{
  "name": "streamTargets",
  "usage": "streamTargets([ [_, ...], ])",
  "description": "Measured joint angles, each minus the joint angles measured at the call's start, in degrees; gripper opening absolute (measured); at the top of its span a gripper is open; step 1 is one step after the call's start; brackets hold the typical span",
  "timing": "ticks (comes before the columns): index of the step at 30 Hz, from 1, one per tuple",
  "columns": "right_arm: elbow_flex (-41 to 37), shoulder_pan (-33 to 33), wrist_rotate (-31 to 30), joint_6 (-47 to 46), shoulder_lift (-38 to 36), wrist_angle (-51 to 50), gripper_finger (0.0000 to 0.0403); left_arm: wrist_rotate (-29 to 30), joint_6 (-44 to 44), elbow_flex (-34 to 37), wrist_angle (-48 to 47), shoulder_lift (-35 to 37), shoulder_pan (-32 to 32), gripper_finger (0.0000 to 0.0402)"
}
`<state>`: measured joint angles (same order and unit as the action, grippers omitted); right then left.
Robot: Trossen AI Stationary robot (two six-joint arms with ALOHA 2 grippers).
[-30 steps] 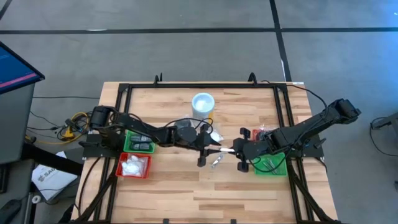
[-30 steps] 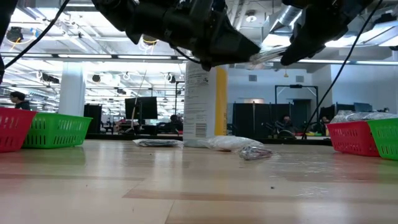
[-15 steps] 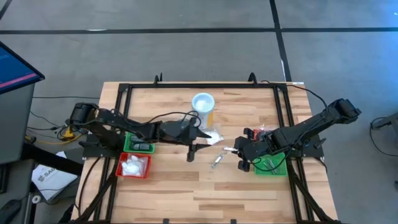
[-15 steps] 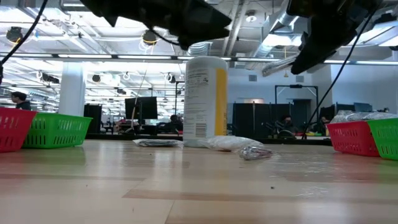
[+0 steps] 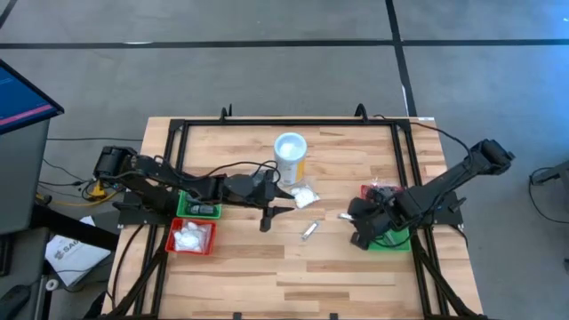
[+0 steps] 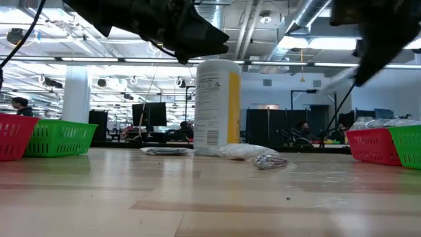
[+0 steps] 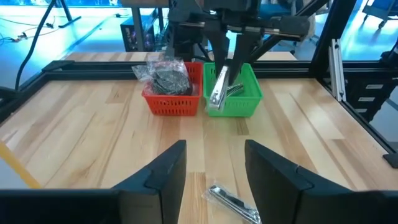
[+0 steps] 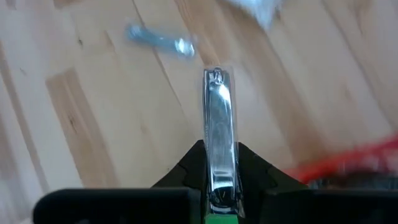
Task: Pick & Place Travel size toiletries
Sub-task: Put the nail cutter into the right green bin
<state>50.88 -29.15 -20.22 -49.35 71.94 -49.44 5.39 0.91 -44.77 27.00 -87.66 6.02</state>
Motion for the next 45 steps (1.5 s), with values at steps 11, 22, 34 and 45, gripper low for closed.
streamTargets([
  [11, 0.06, -12.69, 0.72, -24.77, 0.00, -10.27, 0.0036, -0.06, 0.00, 0.02, 0.07, 0.00, 0.00, 0.0149],
  [22, 0.06, -26.97, 0.69, -50.74, 0.00, -17.41, 0.0036, -0.20, 0.00, 0.02, 0.09, 0.00, 0.04, 0.0149],
  [34, -3.33, -31.26, 0.82, -59.18, 0.07, -17.61, 0.0036, 0.00, 1.11, 0.04, 0.09, 0.00, 0.76, 0.0149],
  [45, -3.33, -30.73, 0.71, -58.70, 0.52, -18.05, 0.0086, -0.02, 1.52, 0.04, 0.09, -0.02, 0.76, 0.0149],
])
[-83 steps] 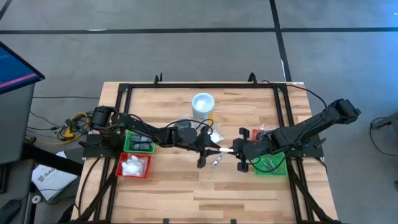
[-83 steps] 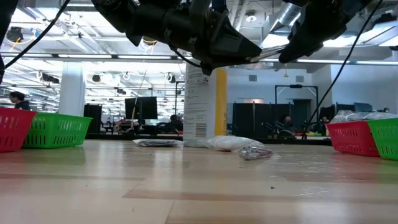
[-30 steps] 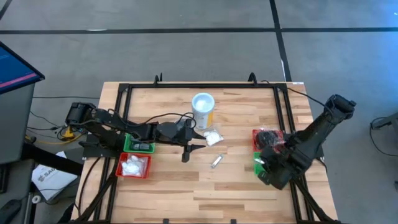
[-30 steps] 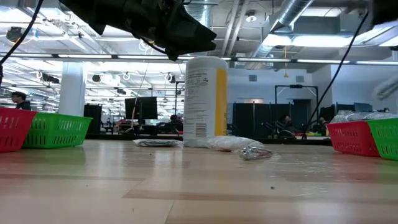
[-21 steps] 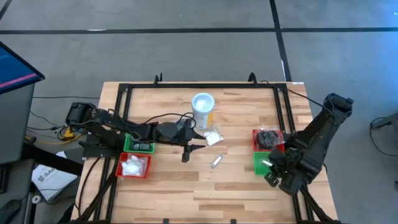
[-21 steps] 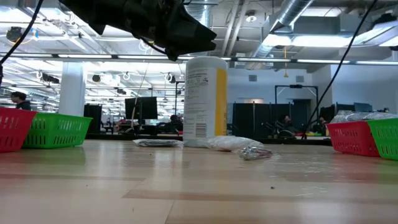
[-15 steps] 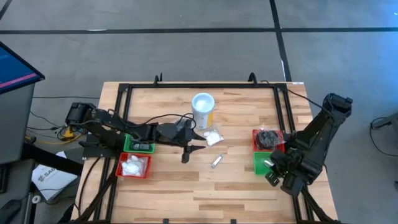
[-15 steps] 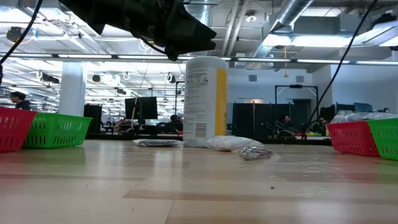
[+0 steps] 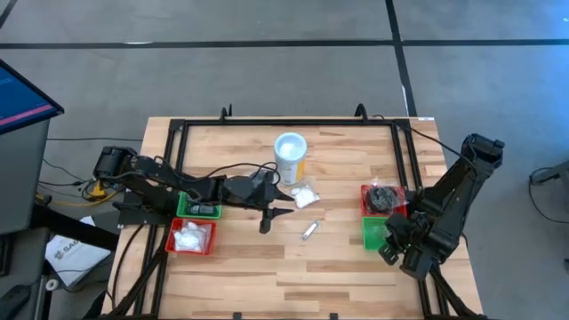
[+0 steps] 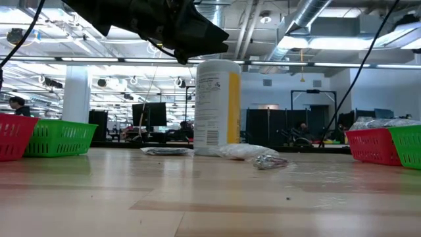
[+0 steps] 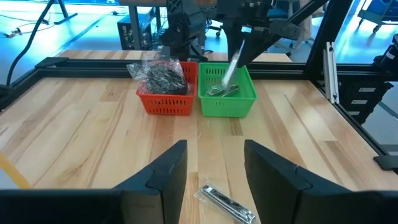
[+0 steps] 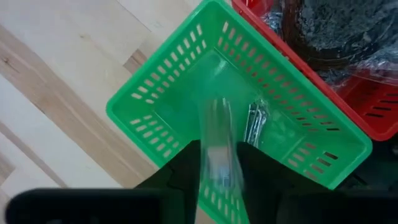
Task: Pick & Place Travel size toiletries
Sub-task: Put the nail cutter into the right green bin
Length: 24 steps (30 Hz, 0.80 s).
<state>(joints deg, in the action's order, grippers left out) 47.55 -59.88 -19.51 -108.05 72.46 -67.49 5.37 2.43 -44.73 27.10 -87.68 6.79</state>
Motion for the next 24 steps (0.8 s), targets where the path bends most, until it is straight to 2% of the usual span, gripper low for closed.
streamTargets([
  [12, 0.00, 1.46, -4.11, 0.50, -0.02, -2.09, 0.0136, -0.02, 1.05, 1.01, 0.35, -0.02, 0.00, 0.0149],
  [24, 0.00, 6.85, -5.06, 7.97, -0.04, -2.33, 0.0159, -0.19, 4.51, 1.03, 1.08, -2.32, 0.57, 0.0149],
])
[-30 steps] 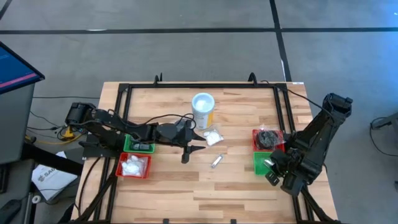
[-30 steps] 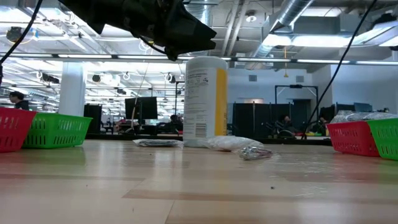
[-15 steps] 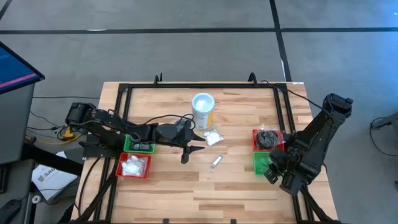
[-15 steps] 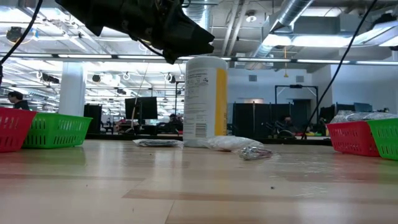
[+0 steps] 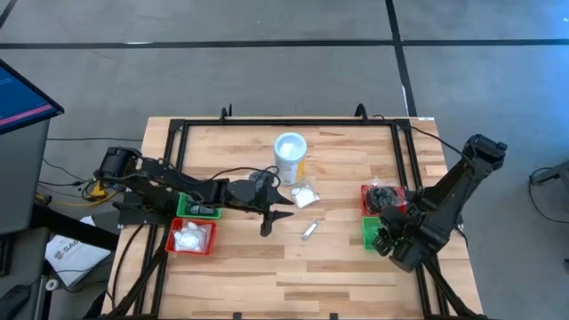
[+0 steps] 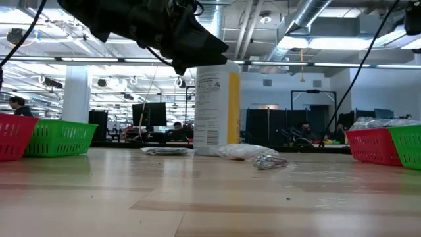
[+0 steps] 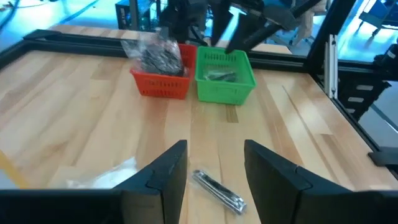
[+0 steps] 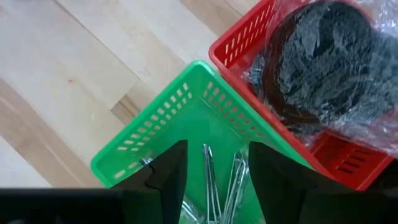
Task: Pick & Place Travel size toiletries
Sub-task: Put the nail cutter into the right green bin
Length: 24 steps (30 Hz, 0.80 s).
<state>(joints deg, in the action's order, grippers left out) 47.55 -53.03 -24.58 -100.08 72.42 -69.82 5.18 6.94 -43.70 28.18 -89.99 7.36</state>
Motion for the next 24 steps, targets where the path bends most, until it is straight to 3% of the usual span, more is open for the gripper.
streamTargets([
  [12, 0.00, 5.03, 0.02, 6.28, 0.00, 0.71, 0.0153, 0.72, 4.09, -0.13, 4.56, -6.13, 1.98, 0.0149],
  [24, 0.00, 9.23, -1.25, 14.02, -0.02, 2.16, 0.0157, 1.12, 5.97, -8.64, 4.33, -17.38, 4.79, 0.0149],
])
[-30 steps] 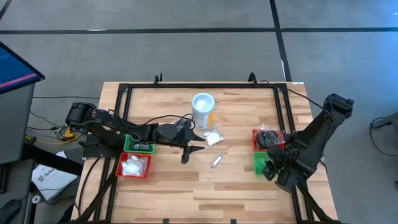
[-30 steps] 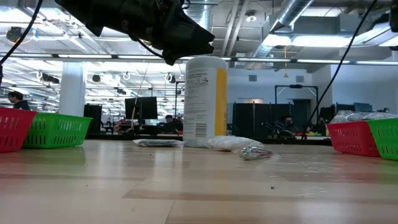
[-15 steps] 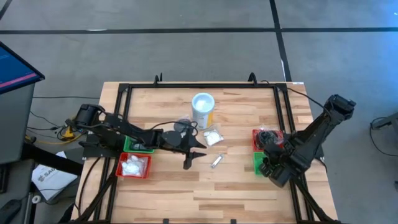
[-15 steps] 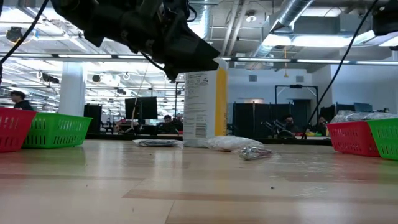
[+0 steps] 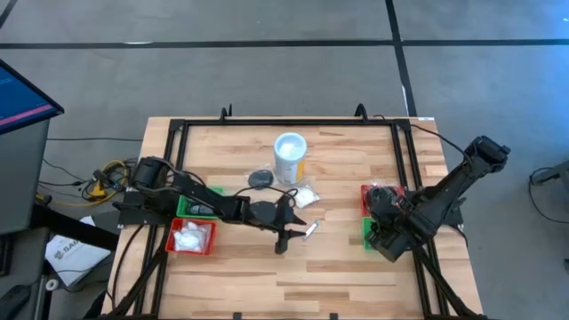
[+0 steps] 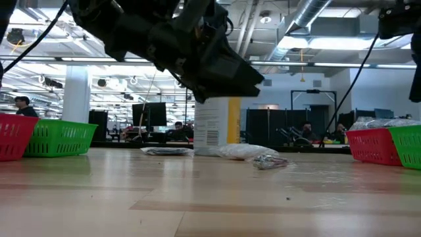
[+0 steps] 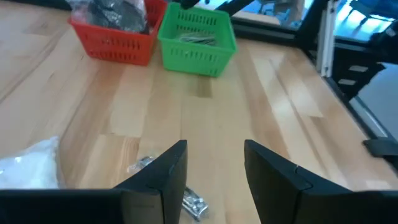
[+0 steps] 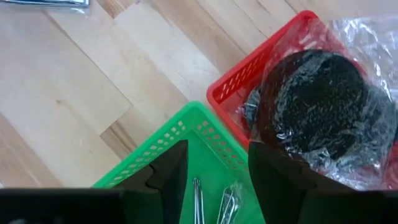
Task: Pick & Place Travel size toiletries
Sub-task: Put the nail cutter into the right green bin
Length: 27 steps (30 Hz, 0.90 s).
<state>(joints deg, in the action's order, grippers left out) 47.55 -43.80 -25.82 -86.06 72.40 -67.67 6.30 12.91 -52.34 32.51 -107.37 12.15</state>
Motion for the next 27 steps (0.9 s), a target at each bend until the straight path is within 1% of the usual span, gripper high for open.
streamTargets([
  [7, 0.00, 1.82, 0.00, 5.01, 0.00, 2.29, 0.0152, 5.35, 1.57, -1.36, -0.35, -3.45, 1.64, 0.0149],
  [11, 0.00, 3.06, -0.01, 8.25, 0.00, 3.73, 0.0148, 6.42, 5.29, -1.31, -0.57, -4.39, 2.53, 0.0149],
  [14, 0.00, 4.11, -0.45, 10.84, 0.00, 4.94, 0.0148, 8.60, 6.45, -1.32, -0.72, -4.90, 3.29, 0.0149],
  [20, 0.00, 6.40, -1.47, 16.95, 0.00, 8.14, 0.0151, 9.85, 8.64, -1.39, -0.63, -5.76, 3.69, 0.0149],
  [27, 0.00, 9.08, -1.49, 23.07, 0.00, 11.13, 0.0144, 10.84, 9.86, -1.68, -0.32, -6.77, 3.81, 0.0149],
])
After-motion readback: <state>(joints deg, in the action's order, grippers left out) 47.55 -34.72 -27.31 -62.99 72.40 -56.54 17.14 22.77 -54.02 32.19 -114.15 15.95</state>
